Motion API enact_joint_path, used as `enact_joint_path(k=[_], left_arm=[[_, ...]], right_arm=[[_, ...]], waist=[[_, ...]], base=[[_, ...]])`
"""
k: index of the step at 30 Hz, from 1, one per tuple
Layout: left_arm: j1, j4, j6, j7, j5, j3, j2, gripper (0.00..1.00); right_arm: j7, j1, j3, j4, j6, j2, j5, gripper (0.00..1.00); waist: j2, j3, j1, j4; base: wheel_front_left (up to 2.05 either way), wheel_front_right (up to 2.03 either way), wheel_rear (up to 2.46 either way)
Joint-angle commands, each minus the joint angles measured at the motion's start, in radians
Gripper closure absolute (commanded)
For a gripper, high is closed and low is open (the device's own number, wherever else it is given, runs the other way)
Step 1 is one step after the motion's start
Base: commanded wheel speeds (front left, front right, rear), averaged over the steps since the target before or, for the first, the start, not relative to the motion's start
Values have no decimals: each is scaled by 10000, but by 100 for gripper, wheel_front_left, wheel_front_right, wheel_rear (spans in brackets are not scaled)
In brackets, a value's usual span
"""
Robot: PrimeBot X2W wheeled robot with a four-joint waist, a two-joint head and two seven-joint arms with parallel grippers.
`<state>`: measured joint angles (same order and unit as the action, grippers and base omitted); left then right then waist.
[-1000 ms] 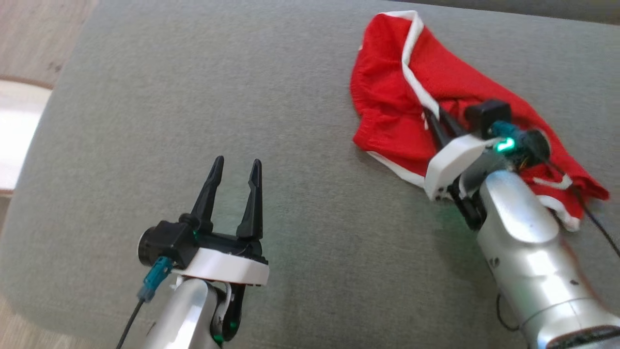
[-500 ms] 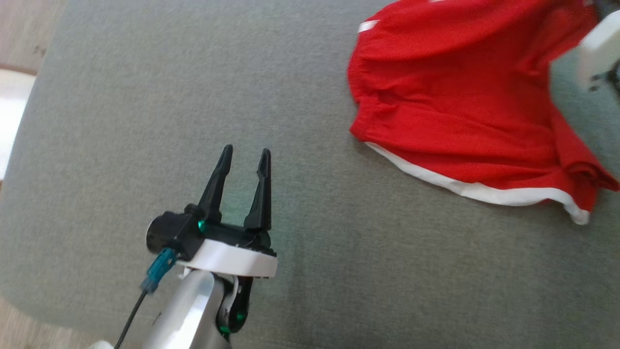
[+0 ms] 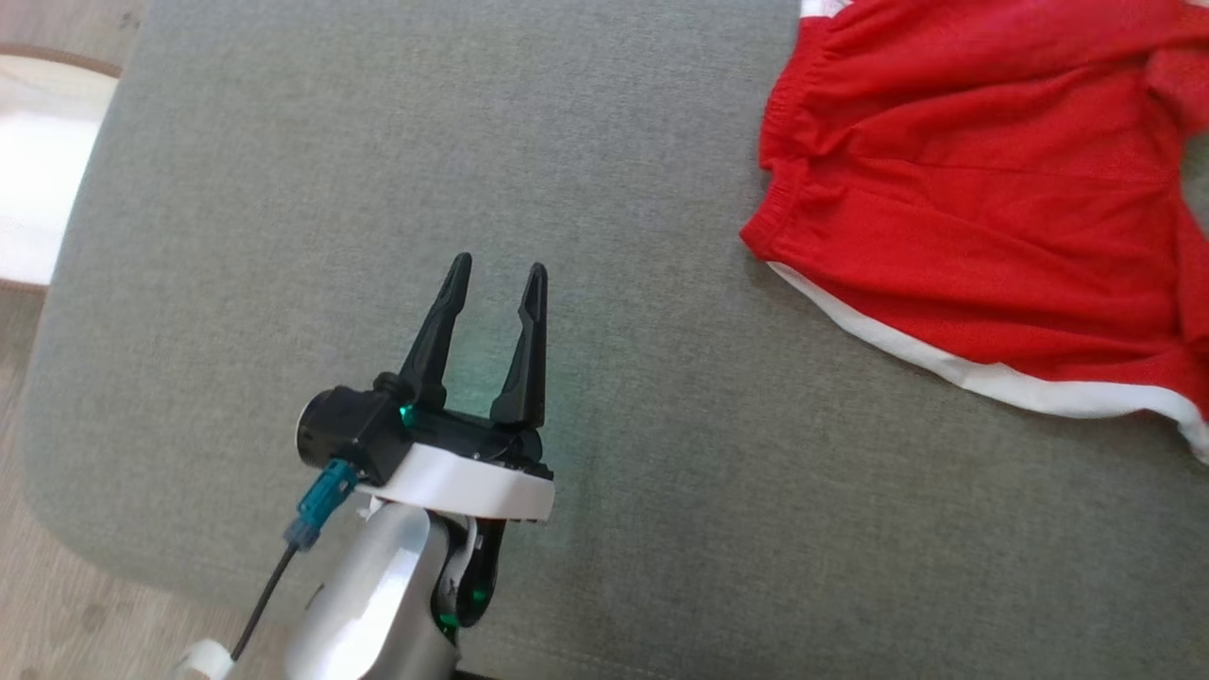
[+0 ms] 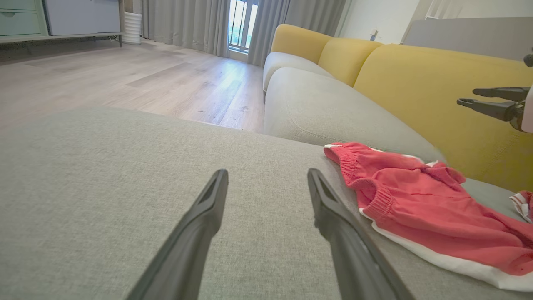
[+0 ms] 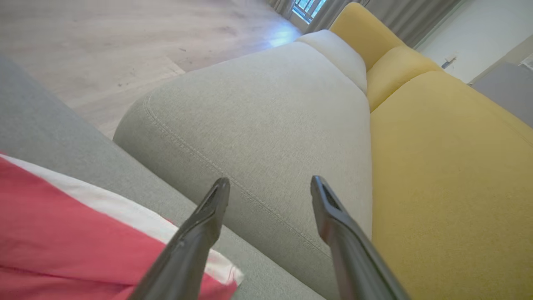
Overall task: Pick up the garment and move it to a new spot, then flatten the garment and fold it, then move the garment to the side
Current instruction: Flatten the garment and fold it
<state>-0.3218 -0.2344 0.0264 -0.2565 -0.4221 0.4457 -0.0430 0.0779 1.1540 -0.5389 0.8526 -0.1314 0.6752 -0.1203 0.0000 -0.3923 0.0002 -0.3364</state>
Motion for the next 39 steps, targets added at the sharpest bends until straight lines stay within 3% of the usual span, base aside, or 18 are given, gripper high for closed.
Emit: enact_joint_path(k=[1, 12, 19, 25, 31, 39], left_arm=[[-220, 273, -49, -53, 29, -368, -72, 0], [-35, 319, 194, -53, 624, -1461, -72, 0], [281, 362, 450, -53, 848, -2029, -72, 0], [752, 300, 614, -53, 836, -2395, -72, 0], [968, 172, 722, -53, 885, -2424, -72, 0], [901, 54, 815, -53, 985, -2465, -72, 0]], right_arm=[[-159, 37, 68, -160, 7, 1, 61, 0], [-2878, -1538, 2057, -15, 7, -2294, -529, 0], [-3342, -4210, 3645, -1627, 7, -3967, -754, 0], [-3384, -7471, 4692, -3520, 7, -5710, -383, 0], [-3262, -9186, 5142, -4316, 7, -6189, -298, 0], [-2912, -9317, 5207, -4907, 7, -6245, -443, 0]], waist=[[0, 36, -2, 89], [0, 997, -2, 1632], [0, 1680, -2, 2656], [0, 2197, -2, 3311], [0, 2294, -2, 3562], [0, 2142, -2, 3722]], base=[[0, 0, 0], [0, 0, 0], [0, 0, 0], [0, 0, 0], [0, 0, 0], [0, 0, 0]])
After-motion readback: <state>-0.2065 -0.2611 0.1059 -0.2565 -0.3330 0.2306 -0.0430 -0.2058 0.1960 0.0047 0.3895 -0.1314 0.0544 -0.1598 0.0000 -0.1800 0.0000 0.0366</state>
